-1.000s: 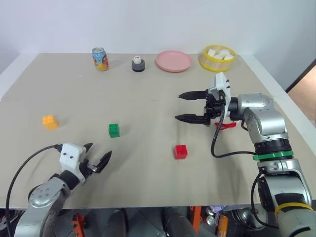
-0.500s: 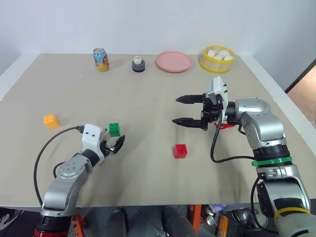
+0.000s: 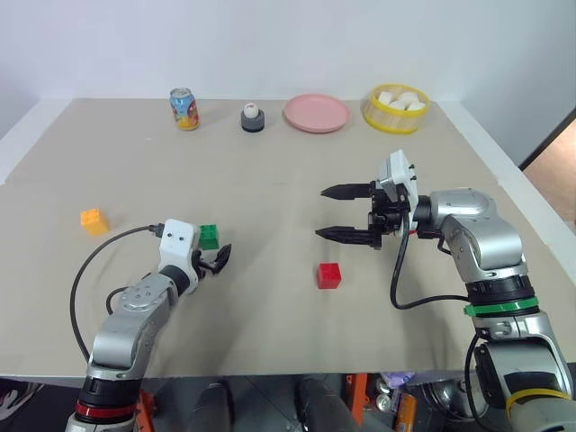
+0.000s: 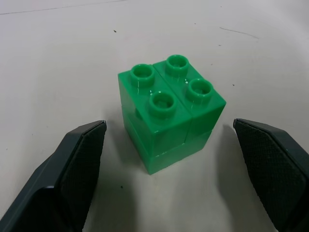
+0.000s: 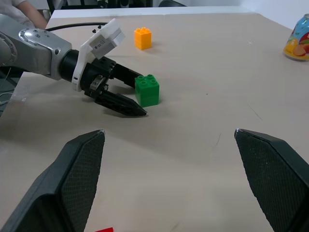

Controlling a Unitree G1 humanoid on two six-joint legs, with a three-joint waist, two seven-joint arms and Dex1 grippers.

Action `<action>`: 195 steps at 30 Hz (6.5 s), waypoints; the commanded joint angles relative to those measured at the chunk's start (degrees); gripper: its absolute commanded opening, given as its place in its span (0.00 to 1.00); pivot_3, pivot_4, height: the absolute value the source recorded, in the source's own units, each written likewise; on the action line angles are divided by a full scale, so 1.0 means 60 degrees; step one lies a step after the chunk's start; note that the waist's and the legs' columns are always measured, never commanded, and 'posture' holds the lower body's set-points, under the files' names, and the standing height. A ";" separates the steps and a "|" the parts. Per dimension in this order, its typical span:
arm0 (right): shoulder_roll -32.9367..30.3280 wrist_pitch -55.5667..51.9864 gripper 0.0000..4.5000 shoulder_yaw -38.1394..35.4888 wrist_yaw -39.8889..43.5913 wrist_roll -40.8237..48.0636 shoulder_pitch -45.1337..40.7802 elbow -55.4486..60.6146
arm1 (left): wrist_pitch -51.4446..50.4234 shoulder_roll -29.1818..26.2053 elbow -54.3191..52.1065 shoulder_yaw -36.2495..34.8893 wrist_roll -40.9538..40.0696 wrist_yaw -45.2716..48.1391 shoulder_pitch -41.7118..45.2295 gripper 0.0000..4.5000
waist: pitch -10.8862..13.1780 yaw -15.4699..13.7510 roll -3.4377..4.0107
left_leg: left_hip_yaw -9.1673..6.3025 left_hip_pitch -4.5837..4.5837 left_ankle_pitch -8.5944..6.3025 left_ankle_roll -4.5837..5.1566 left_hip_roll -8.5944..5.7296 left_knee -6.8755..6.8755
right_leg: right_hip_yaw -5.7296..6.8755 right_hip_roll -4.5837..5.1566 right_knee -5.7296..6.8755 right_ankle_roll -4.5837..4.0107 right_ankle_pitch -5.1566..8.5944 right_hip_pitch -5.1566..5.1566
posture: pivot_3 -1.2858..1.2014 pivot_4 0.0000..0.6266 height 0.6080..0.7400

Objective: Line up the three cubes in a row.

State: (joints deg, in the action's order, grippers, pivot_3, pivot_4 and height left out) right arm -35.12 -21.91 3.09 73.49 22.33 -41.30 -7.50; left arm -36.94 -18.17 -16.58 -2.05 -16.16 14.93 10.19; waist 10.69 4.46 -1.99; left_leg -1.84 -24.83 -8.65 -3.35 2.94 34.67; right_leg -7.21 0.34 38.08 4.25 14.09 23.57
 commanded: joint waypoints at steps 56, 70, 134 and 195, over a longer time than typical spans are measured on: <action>-0.2587 -0.1686 1.00 -0.1716 -0.0356 0.2352 0.3326 0.4334 | 0.7071 -0.1383 0.5969 0.2168 -0.0243 1.0978 0.3491 0.28 | 0.0001 -0.0039 0.0000 | 0.0002 0.0011 -0.0006 -0.0005 0.0001 0.0002 | 0.0009 0.0009 0.0000 -0.0036 0.0050 -0.0021 | 0.52 0.24 1.00; -0.2562 -0.1506 1.00 -0.1596 -0.0313 0.2248 0.3169 0.4012 | 0.6911 -0.1583 0.5865 0.2109 0.0082 1.1049 0.3262 0.28 | 0.0001 -0.0029 0.0001 | -0.0002 0.0010 -0.0006 -0.0005 0.0002 -0.0001 | 0.0010 0.0007 0.0000 -0.0013 0.0038 -0.0020 | 0.52 0.24 1.00; -0.2266 -0.1259 1.00 -0.1092 -0.0623 0.1914 0.2468 0.3487 | 0.6136 -0.1562 0.5462 0.2059 0.0345 1.0605 0.3552 0.99 | 0.0000 -0.0024 0.0004 | -0.0004 0.0003 -0.0010 0.0015 0.0000 -0.0008 | 0.0010 0.0006 0.0001 0.0004 0.0038 -0.0018 | 0.52 0.24 1.00; 0.1349 0.0067 1.00 0.0833 -0.2434 0.0018 -0.0184 0.1930 | 0.1429 -0.1005 0.4274 -0.3098 0.1579 -0.2635 0.2246 0.99 | -0.0003 -0.0035 -0.0023 | -0.0012 0.0008 0.0005 -0.0008 0.0039 -0.0009 | 0.0073 -0.0005 0.0007 -0.0027 0.0015 -0.0026 | 0.52 0.24 1.00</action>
State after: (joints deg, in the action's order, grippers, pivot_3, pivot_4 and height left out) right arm -26.56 -21.59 10.53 59.29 21.66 -42.31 1.51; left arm -29.65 -23.35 9.03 -20.49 -7.54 0.00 22.63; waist 10.67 4.25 -2.12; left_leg -1.91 -24.78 -8.62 -3.40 3.17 34.59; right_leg -6.77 0.31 38.13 4.08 14.19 23.42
